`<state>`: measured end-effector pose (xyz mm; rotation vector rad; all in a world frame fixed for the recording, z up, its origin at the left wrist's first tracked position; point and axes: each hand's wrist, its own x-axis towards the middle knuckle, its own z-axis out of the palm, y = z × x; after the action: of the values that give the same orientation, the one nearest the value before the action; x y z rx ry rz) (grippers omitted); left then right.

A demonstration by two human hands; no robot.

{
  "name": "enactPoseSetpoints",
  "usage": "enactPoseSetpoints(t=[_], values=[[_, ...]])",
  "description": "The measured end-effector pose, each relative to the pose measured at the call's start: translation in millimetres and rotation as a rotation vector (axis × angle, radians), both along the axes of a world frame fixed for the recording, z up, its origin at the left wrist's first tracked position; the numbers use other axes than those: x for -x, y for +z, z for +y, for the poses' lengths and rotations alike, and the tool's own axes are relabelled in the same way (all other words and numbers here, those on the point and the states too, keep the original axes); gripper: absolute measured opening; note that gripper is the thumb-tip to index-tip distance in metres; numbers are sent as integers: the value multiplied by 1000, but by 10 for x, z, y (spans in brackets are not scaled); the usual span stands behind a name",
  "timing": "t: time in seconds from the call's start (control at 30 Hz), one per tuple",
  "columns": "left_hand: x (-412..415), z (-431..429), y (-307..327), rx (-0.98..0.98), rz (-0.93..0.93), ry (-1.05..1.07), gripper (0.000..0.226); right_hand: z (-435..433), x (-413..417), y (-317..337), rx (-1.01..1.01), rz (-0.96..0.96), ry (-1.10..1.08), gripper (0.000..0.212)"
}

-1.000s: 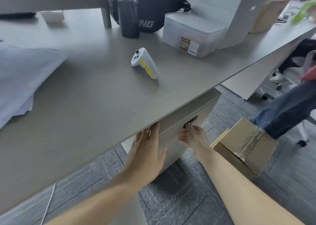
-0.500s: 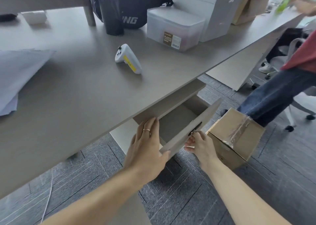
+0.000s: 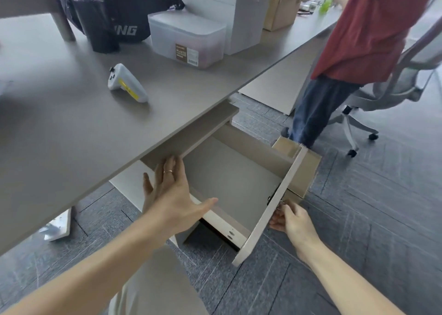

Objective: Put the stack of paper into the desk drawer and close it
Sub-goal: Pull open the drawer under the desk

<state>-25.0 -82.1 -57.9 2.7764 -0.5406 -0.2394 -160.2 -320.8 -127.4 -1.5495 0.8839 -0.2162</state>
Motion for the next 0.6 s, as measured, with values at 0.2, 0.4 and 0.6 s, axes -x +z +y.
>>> enactPoseSetpoints(t=[0.2,0.4,0.6], values=[[90,-61,-13,13,-25,-22,134,-1,12,-19,4,-6,3,29],[85,13,182,124,-9,-91,126,-59,89,65,5,41,-36,23],[-20,361,895,499,-226,-147,78,213,-423,1200,500,-255,6,34]])
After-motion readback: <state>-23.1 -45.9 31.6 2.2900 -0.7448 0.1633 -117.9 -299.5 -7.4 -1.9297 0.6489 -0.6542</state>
